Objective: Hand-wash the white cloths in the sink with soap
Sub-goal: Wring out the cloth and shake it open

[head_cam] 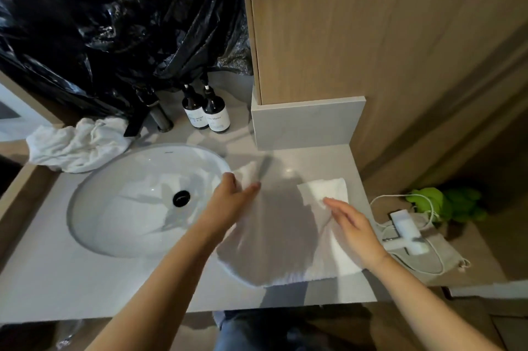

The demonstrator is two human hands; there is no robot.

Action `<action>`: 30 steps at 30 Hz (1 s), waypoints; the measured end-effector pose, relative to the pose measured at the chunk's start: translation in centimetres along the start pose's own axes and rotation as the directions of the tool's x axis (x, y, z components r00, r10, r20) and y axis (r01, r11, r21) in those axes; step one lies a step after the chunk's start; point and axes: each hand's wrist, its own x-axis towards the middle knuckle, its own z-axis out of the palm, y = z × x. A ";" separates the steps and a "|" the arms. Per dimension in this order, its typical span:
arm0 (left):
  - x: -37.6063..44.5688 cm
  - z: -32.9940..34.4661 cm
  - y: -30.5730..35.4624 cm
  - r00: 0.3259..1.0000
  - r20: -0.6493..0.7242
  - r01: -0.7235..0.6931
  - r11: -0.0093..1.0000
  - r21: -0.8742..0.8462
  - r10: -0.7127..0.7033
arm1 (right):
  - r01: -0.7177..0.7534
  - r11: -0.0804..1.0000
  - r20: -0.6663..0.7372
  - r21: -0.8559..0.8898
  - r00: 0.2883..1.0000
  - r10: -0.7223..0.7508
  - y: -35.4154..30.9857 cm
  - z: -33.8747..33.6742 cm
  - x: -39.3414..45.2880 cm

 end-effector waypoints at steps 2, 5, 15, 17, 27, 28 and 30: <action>-0.6 2.3 3.1 0.955 0.297 0.131 0.924 -0.358 -0.021 | -0.021 0.971 -0.128 0.236 0.990 0.053 -0.9 -0.5 -1.1; -0.1 5.4 3.8 0.908 0.418 0.115 0.943 -0.313 0.028 | -0.169 0.830 -0.105 0.531 0.959 0.263 -2.1 -1.1 -2.1; 1.8 13.5 -8.7 0.935 0.211 -0.339 0.553 0.761 0.284 | -0.131 0.761 -0.306 -0.635 0.947 -0.092 1.6 -1.8 -2.9; 1.6 14.5 -9.6 0.936 0.147 -0.309 0.543 0.781 0.320 | -0.010 0.594 -0.255 -0.804 0.909 -0.329 2.1 -1.6 -2.9; 4.6 14.6 -10.0 0.901 0.136 -0.363 0.545 0.755 0.412 | 0.167 0.442 0.058 -0.881 0.967 -0.250 4.5 2.9 1.6; 5.6 14.3 -9.6 0.896 0.147 -0.375 0.539 0.754 0.418 | 0.155 0.451 0.045 -0.879 0.968 -0.246 4.1 3.0 2.6; 7.9 13.9 -8.6 0.888 0.146 -0.387 0.536 0.751 0.437 | 0.130 0.458 0.020 -0.879 0.971 -0.238 3.4 3.4 5.1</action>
